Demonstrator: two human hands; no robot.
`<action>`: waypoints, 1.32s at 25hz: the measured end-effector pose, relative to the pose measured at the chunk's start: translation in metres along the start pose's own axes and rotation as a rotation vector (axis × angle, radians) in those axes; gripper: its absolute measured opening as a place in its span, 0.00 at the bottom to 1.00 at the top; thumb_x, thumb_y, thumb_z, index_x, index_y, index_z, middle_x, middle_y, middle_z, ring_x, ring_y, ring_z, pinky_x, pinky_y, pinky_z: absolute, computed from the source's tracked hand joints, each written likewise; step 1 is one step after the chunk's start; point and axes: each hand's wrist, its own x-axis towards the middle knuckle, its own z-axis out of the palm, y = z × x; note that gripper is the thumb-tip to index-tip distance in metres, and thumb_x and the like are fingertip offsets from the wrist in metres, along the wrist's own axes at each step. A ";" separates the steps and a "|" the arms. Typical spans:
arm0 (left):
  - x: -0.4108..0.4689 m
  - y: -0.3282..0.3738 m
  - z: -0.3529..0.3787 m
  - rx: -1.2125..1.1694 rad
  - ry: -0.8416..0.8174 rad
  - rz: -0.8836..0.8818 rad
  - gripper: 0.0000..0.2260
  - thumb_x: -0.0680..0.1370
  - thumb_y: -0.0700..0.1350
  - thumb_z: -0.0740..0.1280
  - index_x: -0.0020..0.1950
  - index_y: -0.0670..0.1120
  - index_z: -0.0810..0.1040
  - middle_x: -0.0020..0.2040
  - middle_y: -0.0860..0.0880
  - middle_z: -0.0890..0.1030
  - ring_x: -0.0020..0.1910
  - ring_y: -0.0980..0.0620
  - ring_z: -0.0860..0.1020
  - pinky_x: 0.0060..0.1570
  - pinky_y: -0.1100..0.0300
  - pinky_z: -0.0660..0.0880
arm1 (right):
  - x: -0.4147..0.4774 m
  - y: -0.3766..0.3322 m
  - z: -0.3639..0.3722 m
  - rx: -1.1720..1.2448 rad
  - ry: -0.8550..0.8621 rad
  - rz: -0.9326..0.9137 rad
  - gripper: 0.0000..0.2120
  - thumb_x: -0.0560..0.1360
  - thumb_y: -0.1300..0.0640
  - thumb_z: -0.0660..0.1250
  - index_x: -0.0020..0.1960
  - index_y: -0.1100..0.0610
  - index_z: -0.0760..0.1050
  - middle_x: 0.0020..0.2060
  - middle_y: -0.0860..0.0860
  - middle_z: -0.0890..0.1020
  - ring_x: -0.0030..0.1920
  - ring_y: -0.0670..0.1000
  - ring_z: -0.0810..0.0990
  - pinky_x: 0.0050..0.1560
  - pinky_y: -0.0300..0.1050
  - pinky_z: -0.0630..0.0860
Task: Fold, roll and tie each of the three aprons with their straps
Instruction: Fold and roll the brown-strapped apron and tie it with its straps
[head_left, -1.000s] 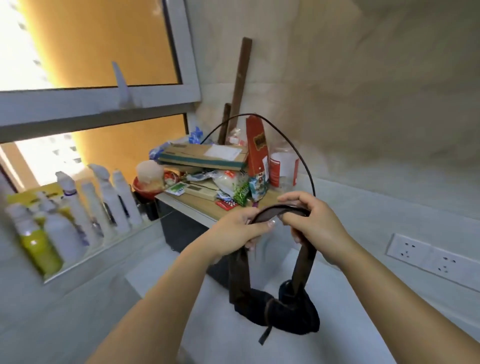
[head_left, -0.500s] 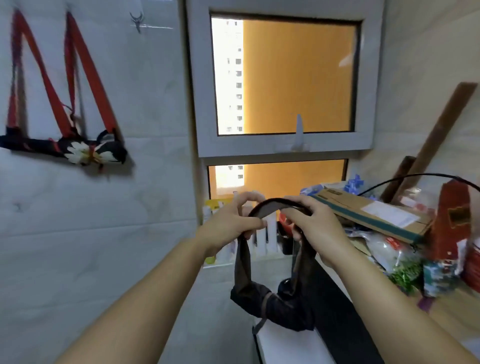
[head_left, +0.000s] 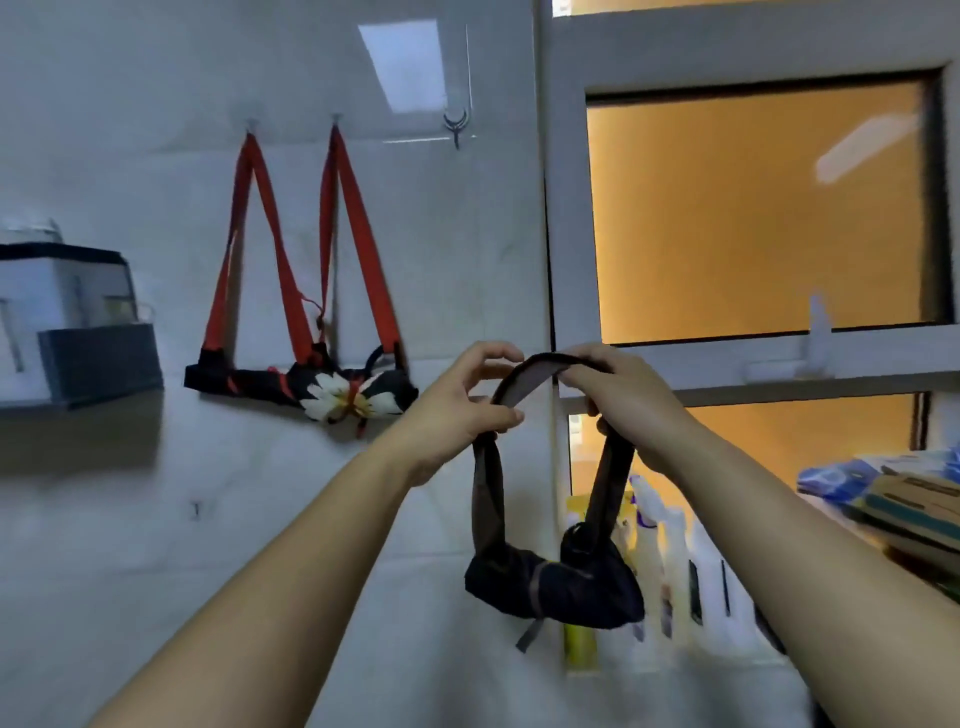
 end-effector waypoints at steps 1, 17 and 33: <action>0.012 -0.002 -0.018 0.036 0.010 0.026 0.19 0.75 0.33 0.69 0.56 0.57 0.75 0.62 0.55 0.77 0.42 0.52 0.78 0.44 0.58 0.73 | 0.017 -0.004 0.011 0.035 0.014 -0.002 0.08 0.76 0.58 0.63 0.51 0.48 0.78 0.38 0.46 0.75 0.35 0.48 0.71 0.33 0.40 0.66; 0.192 0.017 -0.142 0.921 0.439 0.501 0.14 0.78 0.40 0.63 0.60 0.53 0.79 0.58 0.54 0.77 0.52 0.53 0.76 0.51 0.56 0.74 | 0.240 -0.064 0.061 -0.295 0.256 -0.567 0.08 0.77 0.61 0.62 0.49 0.49 0.74 0.51 0.51 0.74 0.43 0.50 0.77 0.44 0.45 0.75; 0.283 0.073 -0.166 0.835 0.714 0.539 0.17 0.76 0.37 0.62 0.59 0.54 0.81 0.53 0.55 0.67 0.62 0.49 0.64 0.59 0.64 0.61 | 0.331 -0.120 0.050 -0.357 0.521 -0.714 0.16 0.75 0.59 0.61 0.54 0.44 0.81 0.51 0.48 0.79 0.54 0.50 0.76 0.42 0.39 0.67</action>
